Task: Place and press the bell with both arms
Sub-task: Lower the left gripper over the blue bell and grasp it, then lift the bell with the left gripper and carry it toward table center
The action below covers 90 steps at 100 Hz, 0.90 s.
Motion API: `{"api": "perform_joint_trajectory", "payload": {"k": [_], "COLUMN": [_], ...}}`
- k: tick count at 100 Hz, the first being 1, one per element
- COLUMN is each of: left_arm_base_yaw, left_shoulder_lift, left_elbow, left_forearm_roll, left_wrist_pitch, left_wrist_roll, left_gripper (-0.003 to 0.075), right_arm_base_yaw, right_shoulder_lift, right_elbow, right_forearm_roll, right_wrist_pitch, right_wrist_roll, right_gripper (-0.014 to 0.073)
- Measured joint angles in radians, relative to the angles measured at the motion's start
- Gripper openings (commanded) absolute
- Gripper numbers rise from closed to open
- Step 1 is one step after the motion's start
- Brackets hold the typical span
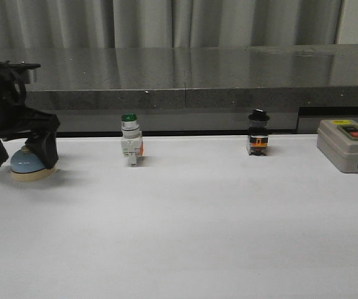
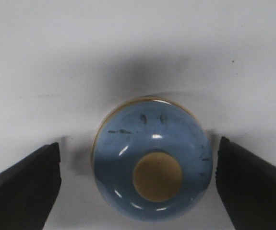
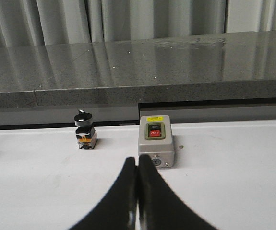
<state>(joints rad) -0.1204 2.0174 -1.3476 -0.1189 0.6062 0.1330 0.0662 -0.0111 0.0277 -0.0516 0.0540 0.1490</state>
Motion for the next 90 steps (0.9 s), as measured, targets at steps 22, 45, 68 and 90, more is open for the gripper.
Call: {"api": "perform_joint_trajectory", "payload": {"k": [22,45,68,90], "left_arm_base_yaw": [-0.009,-0.010,-0.010,-0.025], "left_shoulder_lift": [0.010,0.010,-0.054,-0.190], "left_elbow": [-0.001,-0.005,-0.005,-0.005], "left_forearm_roll": [0.002,0.002,0.002,0.002], "left_wrist_pitch": [0.000,0.008,0.113,0.236], "left_wrist_roll": [0.000,0.000,0.000,0.000], "left_gripper": [0.0357,0.0273,0.0273,0.0273], "right_arm_base_yaw": [0.000,0.000,0.000,0.000], "right_shoulder_lift": [0.000,0.000,0.000,0.000], "right_elbow": [0.000,0.000,0.000,0.000], "right_forearm_roll": [0.000,0.000,0.000,0.000], "right_wrist_pitch": [0.000,0.000,0.000,0.000], "right_wrist_roll": [0.000,0.000,0.000,0.000], "right_gripper": [-0.0064,-0.0064,-0.0064,-0.0064]}}
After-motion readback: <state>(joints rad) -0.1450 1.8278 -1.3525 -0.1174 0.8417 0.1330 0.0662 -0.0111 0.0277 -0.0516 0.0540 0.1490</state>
